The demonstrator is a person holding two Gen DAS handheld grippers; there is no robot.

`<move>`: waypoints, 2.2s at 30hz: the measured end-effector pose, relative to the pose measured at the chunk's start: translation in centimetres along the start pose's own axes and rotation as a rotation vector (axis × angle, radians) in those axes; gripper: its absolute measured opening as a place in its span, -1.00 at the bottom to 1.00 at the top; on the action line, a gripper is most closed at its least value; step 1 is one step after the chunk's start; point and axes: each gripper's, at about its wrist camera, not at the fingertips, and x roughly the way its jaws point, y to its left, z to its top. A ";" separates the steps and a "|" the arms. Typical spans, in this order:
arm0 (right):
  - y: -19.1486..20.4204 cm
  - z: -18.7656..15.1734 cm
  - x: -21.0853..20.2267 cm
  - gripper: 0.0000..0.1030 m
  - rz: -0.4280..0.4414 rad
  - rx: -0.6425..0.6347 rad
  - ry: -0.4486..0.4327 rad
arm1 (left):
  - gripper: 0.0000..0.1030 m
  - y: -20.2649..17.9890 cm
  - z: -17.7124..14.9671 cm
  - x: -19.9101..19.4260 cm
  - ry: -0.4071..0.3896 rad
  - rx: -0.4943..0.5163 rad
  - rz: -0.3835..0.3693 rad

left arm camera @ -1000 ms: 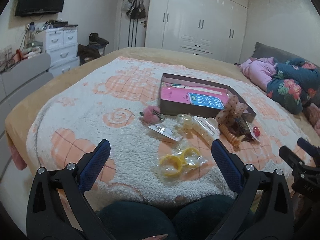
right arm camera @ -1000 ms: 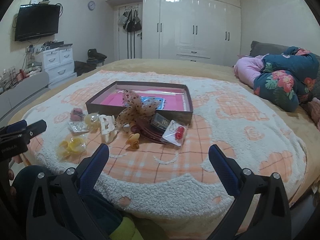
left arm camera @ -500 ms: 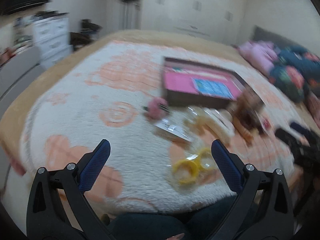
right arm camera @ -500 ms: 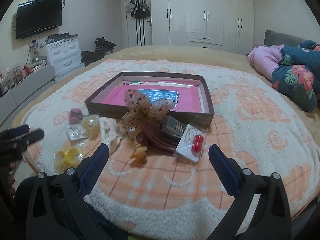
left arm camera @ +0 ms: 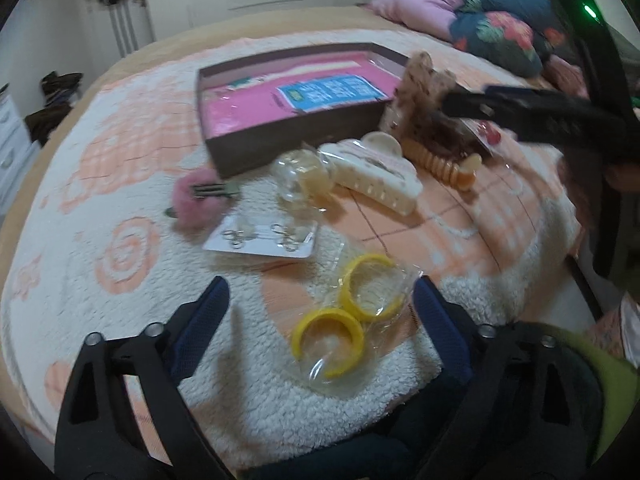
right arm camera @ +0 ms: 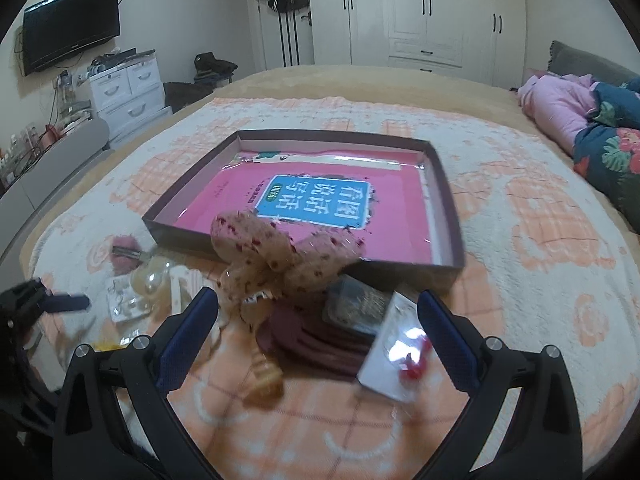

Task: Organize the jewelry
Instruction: 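Grasp the bagged yellow bangles with the left tool while the right tool grasps the lace bow clip, then carry the bangles into the brown tray with the left tool while the right tool places the lace bow there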

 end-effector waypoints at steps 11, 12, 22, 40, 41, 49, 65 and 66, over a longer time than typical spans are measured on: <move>1.2 2.0 3.5 0.46 0.024 0.016 0.015 | -0.13 -0.7 0.2 1.6 0.056 0.048 -0.125; 1.3 2.0 3.6 0.32 0.024 0.012 0.015 | -0.15 -0.6 0.2 1.6 0.056 0.041 -0.132; 0.6 2.2 1.8 -0.56 0.075 0.039 -0.054 | -0.61 -0.2 -0.1 0.1 0.030 -0.004 -0.172; -6.7 2.7 -5.4 -0.58 0.035 0.173 -0.182 | -0.60 -2.5 4.7 -1.4 -0.063 0.008 -0.194; -7.0 2.9 -5.5 -0.58 0.031 0.177 -0.188 | -0.60 -2.5 5.5 -1.2 -0.072 0.006 -0.192; -9.1 4.6 -4.9 -0.58 0.000 0.191 -0.206 | -0.60 0.1 11.1 1.1 -0.134 -0.091 -0.157; -7.9 7.5 3.4 -0.55 0.008 0.139 -0.103 | -0.59 5.8 15.1 6.7 -0.109 -0.229 -0.071; -7.8 7.6 4.1 -0.53 0.010 0.137 -0.093 | -0.59 6.0 15.1 7.0 -0.106 -0.233 -0.067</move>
